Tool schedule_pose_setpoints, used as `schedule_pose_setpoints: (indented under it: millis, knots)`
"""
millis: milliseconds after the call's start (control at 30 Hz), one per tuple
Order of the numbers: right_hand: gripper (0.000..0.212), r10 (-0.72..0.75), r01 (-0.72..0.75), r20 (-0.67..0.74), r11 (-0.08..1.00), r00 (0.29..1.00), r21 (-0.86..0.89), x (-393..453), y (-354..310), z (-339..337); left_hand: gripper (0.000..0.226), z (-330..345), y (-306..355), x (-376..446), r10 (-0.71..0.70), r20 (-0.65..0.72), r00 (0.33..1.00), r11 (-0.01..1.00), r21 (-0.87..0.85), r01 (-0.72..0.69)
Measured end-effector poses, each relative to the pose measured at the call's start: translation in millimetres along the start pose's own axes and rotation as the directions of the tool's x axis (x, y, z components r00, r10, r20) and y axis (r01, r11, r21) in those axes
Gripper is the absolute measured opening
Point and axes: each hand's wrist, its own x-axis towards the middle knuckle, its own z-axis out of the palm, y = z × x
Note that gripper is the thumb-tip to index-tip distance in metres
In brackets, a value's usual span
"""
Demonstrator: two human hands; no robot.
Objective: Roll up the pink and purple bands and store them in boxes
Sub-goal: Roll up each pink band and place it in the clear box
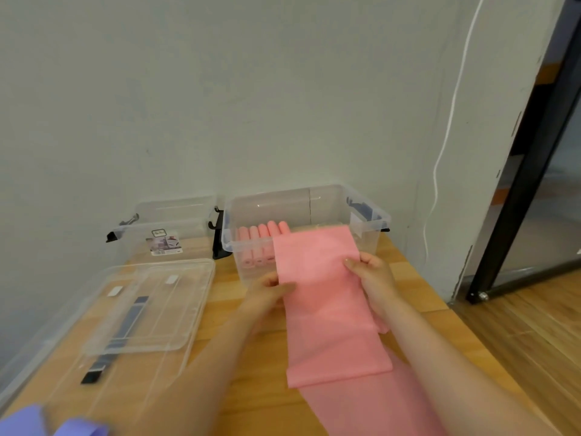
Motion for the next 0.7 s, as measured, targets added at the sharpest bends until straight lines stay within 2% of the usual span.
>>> schedule_pose_setpoints:
  millis: [167, 300, 367, 467, 533, 567, 633, 700]
  knots:
    - [0.012, -0.090, 0.089, -0.013, 0.994, 0.996, -0.063, -2, -23, 1, 0.017, -3, 15, -5, 0.125, -0.043, 0.991, 0.992, 0.025, -0.124]
    - [0.006, -0.180, 0.168, -0.079, 0.976, 0.980, -0.141, 16, -42, 9, 0.010, 7, 52, -3, 0.347, -0.183, 0.920, 0.926, 0.220, -0.305]
    - [0.012, -0.201, 0.179, -0.102, 0.965, 0.974, -0.189, 36, -54, 17, 0.011, 8, 75, 13, 0.310, -0.259, 0.915, 0.946, 0.182, -0.269]
    - [0.045, -0.077, 0.061, -0.085, 0.983, 0.993, -0.171, 65, -68, 27, 0.034, 7, 96, 33, 0.129, -0.240, 0.962, 0.987, 0.125, -0.101]
    - [0.063, -0.042, 0.012, -0.079, 0.939, 0.996, -0.344, 69, -71, 29, 0.046, 4, 95, 29, 0.134, -0.197, 0.971, 0.979, 0.176, -0.099]
    - [0.064, -0.100, 0.054, -0.082, 0.898, 0.992, -0.438, 65, -70, 29, 0.044, 2, 90, 21, 0.191, -0.207, 0.960, 0.963, 0.229, -0.142]
    - [0.049, -0.304, 0.198, -0.108, 0.811, 0.947, -0.550, 44, -61, 22, 0.030, -4, 69, 1, 0.338, -0.298, 0.892, 0.906, 0.358, -0.224]
    - [0.019, -0.421, 0.222, -0.190, 0.748, 0.887, -0.625, 21, -39, 9, 0.015, -8, 39, -16, 0.373, -0.402, 0.836, 0.898, 0.382, -0.217]
